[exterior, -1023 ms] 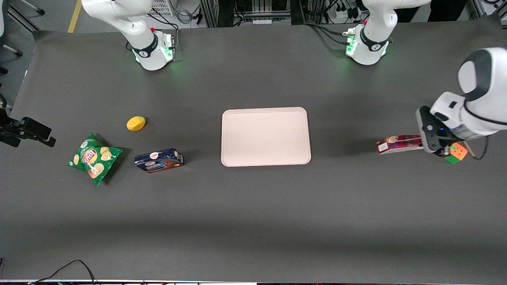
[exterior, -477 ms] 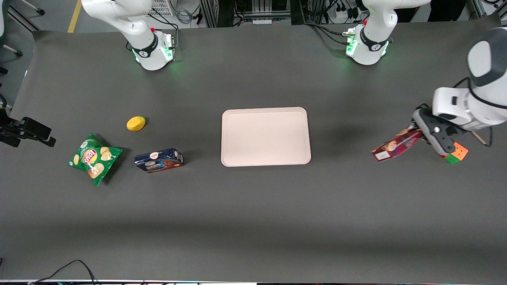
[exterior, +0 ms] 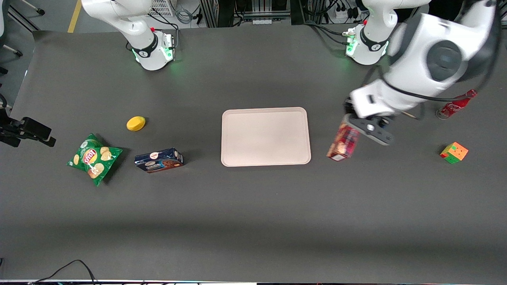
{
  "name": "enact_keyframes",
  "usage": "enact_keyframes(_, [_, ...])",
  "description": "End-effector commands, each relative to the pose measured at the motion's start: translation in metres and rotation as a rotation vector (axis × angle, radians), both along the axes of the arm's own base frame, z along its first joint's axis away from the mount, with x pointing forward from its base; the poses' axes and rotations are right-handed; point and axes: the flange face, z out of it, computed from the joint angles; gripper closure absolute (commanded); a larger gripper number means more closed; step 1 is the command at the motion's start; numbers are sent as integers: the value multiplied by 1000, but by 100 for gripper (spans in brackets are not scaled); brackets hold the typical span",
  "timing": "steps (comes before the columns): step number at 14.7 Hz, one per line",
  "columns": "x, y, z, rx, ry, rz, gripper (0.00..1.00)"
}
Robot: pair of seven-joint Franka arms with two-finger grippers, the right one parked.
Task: Place red cookie box on tray
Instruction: 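Carry the held cookie box over the white tray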
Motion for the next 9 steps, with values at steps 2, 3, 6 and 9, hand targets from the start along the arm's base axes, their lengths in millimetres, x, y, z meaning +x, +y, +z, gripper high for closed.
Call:
enact_keyframes(2, [-42, -91, -5, 99, -29, 383, 100])
enact_keyframes(3, [-47, -104, -12, 108, -37, 419, 100])
enact_keyframes(6, [-68, -135, -53, 77, -47, 483, 100])
enact_keyframes(9, [-68, -138, -105, 69, -53, 457, 100])
